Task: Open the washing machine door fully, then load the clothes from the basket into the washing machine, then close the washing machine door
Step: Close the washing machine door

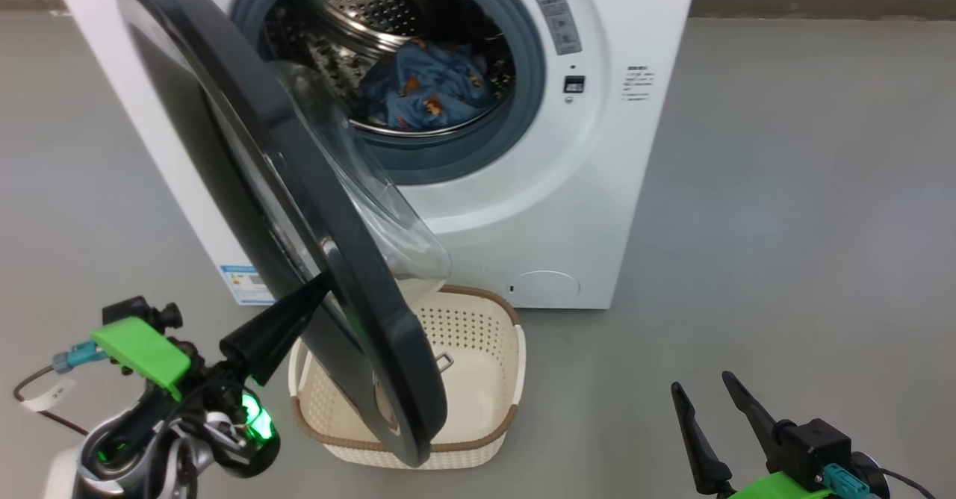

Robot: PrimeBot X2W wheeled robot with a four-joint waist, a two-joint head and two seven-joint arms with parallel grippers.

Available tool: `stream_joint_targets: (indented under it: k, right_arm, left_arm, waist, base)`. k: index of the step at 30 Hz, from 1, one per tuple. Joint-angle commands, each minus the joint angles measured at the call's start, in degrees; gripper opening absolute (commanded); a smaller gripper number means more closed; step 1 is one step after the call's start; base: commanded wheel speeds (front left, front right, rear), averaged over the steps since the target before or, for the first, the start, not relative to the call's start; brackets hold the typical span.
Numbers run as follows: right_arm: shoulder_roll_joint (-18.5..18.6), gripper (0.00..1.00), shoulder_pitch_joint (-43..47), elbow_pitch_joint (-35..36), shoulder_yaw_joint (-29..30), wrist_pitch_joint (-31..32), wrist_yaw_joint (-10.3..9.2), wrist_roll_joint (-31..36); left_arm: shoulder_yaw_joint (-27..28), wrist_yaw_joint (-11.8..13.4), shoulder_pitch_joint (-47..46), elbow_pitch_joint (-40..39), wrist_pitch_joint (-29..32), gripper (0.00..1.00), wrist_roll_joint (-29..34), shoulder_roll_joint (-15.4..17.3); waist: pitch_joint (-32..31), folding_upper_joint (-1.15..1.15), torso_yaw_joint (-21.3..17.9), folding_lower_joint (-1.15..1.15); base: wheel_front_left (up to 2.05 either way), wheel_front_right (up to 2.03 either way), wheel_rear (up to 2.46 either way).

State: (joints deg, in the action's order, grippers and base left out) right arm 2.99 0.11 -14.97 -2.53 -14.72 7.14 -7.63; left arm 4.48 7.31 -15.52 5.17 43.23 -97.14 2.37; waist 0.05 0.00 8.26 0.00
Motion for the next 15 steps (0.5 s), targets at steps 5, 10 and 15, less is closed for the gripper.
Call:
stream_joint_targets:
  k: [5, 10, 15]
  right_arm:
    - [0.54, 1.0, -0.26, 1.52, -1.48, -0.28, 0.35, 0.03]
    - [0.73, 1.0, 0.03, 1.65, -1.33, -0.28, 0.35, 0.06]
    - [0.77, 1.0, 0.15, 1.72, -1.35, -0.28, 0.35, 0.15]
  left_arm:
    - [-1.3, -2.89, -4.52, 1.47, -3.62, 0.0, 0.63, 0.52]
    - [-2.51, -4.64, -5.93, 3.92, -6.06, 0.0, 0.98, 0.52]
    - [-3.49, -6.13, -8.5, 7.47, -8.76, 0.0, 0.65, 0.51]
  waist:
    - [-0.47, 0.0, -2.53, 0.0]
    - [-0.35, 0.0, -3.42, 0.0]
    - [-0.18, 0.0, -4.21, 0.0]
  base:
    - [0.0, 0.0, 0.0]
    - [0.0, 0.0, 0.0]
    - [0.0, 0.0, 0.0]
